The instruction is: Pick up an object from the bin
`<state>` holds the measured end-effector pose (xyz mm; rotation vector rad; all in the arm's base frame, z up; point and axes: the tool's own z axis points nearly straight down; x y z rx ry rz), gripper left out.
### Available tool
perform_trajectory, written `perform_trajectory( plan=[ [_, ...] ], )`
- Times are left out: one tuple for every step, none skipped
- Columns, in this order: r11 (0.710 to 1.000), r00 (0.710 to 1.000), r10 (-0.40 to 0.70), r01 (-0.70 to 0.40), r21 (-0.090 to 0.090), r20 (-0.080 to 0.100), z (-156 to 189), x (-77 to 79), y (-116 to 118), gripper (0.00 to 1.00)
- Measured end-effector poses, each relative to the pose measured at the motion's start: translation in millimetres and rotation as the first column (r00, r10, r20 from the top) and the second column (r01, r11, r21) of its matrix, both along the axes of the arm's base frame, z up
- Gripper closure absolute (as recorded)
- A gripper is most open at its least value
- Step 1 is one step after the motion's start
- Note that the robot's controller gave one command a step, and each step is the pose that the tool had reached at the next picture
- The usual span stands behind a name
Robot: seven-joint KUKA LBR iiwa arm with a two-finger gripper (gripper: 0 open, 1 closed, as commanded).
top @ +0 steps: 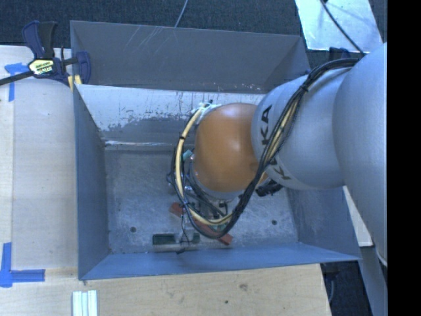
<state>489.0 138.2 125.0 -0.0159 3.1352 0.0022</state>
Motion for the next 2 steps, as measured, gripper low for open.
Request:
perform_trajectory(
  plan=[
    [0.996,0.996,0.089,-0.089,-0.002,-0.006,-6.6,0.1,-16.3,0.00],
    [0.994,0.994,-0.106,0.106,-0.001,-0.005,-0.5,-3.1,-9.2,0.00]
  ],
)
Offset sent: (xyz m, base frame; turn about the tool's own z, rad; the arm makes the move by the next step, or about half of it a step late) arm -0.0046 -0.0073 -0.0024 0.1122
